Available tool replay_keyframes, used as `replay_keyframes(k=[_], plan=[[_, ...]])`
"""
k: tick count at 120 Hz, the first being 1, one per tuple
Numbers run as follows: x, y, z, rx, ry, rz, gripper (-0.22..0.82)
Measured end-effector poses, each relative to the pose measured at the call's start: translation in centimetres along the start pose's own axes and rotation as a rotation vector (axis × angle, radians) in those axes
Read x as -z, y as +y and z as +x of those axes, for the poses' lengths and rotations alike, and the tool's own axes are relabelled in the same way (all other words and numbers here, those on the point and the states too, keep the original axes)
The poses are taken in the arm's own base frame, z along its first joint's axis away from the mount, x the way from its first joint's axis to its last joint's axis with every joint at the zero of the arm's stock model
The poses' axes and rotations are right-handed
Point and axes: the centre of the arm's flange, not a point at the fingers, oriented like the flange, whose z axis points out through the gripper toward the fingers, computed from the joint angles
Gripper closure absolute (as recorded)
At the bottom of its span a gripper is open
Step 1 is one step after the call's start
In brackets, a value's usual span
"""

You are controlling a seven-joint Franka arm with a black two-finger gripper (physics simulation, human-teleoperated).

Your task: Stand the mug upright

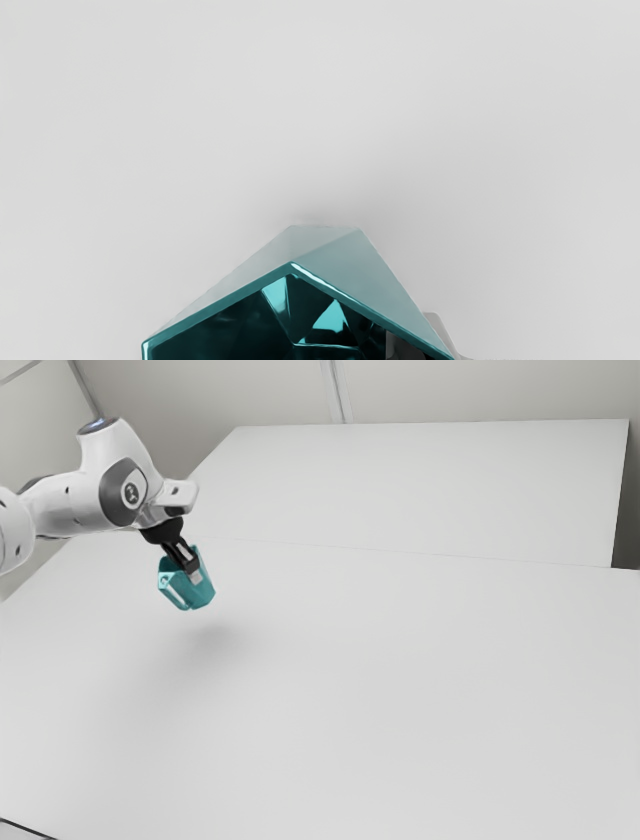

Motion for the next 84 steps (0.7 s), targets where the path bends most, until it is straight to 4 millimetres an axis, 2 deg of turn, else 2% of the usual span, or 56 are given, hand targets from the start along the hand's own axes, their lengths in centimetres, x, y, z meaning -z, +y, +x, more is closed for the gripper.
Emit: replay_keyframes(k=[14,35,84], plan=[[-1.4,2.2,-1.8,0.049,0.005,0.033,0.78],[-4.5,4.6,-2.7,0.092,0.015,0.071,0.78],[-7.6,8.9,-2.8,0.130,0.016,0.092,0.78]])
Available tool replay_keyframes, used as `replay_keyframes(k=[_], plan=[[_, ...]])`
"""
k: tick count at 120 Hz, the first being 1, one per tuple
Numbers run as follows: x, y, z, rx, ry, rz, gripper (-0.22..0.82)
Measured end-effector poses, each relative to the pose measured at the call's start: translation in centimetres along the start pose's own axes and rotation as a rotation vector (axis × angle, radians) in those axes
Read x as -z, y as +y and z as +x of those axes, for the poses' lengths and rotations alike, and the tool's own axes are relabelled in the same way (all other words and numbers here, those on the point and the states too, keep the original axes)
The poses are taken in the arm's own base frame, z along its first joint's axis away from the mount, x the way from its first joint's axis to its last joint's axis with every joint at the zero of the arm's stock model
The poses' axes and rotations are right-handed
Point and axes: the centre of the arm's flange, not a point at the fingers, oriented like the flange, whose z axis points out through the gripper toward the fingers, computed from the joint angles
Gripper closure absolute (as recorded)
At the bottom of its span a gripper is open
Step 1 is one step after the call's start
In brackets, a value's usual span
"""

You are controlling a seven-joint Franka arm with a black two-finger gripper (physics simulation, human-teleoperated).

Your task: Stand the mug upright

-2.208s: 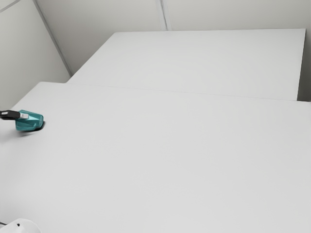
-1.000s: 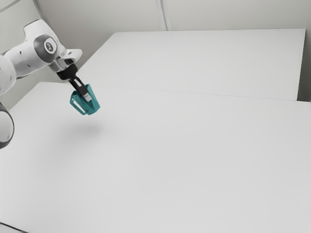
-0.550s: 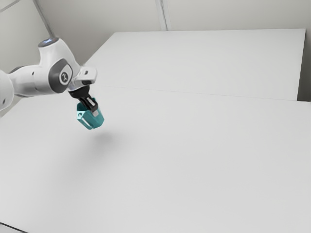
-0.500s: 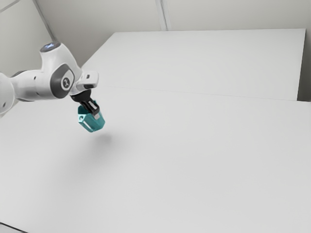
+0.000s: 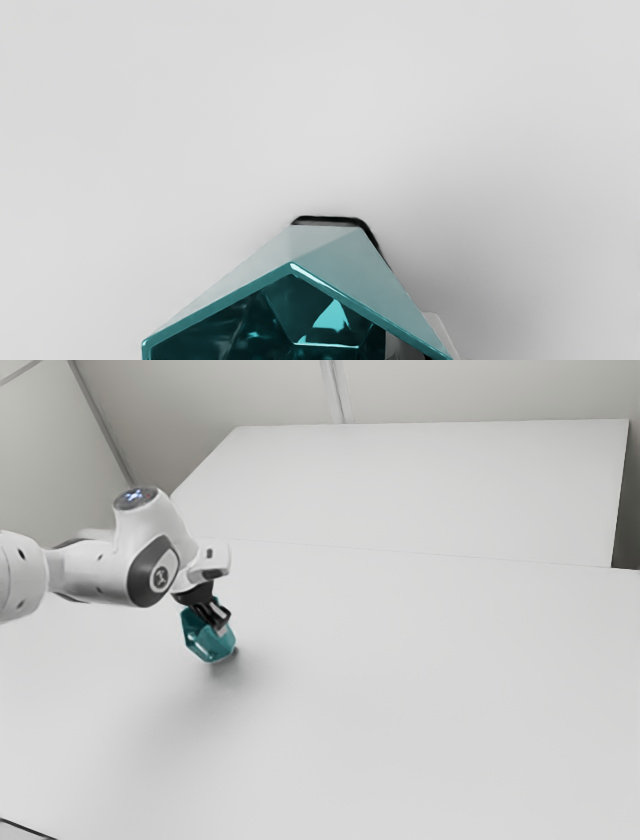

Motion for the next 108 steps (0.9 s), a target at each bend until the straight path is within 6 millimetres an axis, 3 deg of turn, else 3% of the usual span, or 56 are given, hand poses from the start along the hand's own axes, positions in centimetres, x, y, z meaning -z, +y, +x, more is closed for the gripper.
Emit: replay_keyframes(k=[56,86,108], plan=[[-3.0,0.2,0.0,0.060,-0.037,0.001,0.77],[-1.6,0.6,0.6,0.070,-0.009,0.006,0.29],[4.5,-0.3,3.6,0.076,0.050,0.024,0.12]])
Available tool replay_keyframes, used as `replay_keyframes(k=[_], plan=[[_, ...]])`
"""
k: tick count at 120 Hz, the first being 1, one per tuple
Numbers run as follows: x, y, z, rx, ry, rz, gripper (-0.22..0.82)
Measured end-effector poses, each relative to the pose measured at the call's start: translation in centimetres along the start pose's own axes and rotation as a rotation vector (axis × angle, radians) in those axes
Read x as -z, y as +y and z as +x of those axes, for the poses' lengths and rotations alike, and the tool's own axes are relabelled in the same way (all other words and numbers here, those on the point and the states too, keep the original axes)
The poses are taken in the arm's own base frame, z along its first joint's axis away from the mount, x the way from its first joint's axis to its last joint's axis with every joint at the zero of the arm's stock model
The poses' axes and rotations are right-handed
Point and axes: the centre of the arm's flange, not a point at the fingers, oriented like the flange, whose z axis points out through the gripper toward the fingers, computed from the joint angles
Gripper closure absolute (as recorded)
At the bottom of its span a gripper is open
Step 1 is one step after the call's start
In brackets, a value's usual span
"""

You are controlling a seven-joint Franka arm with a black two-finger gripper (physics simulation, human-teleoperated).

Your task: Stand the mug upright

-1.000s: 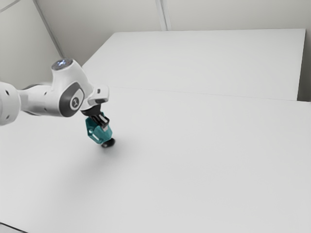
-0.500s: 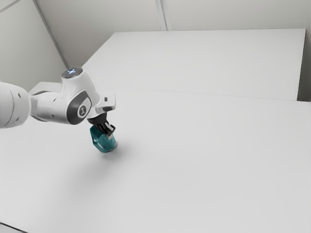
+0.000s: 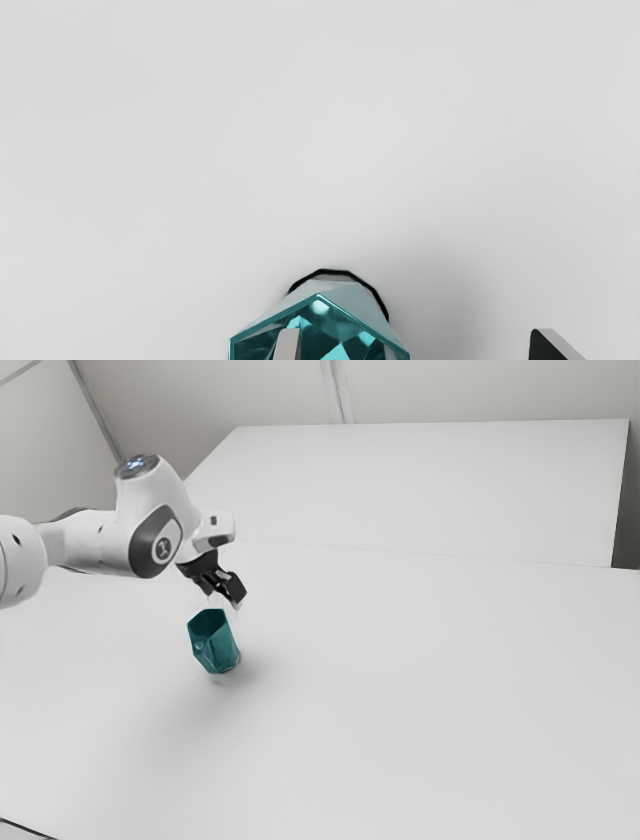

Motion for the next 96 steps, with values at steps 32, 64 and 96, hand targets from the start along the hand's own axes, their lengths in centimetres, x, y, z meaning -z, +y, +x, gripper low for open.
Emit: replay_keyframes(k=[32,64,96], plan=[[12.3,-0.6,5.8,-0.005,0.022,0.001,0.03],[18.7,0.6,6.6,-0.026,-0.033,-0.008,0.01],[18.6,-0.6,5.3,-0.002,-0.099,-0.022,0.00]])
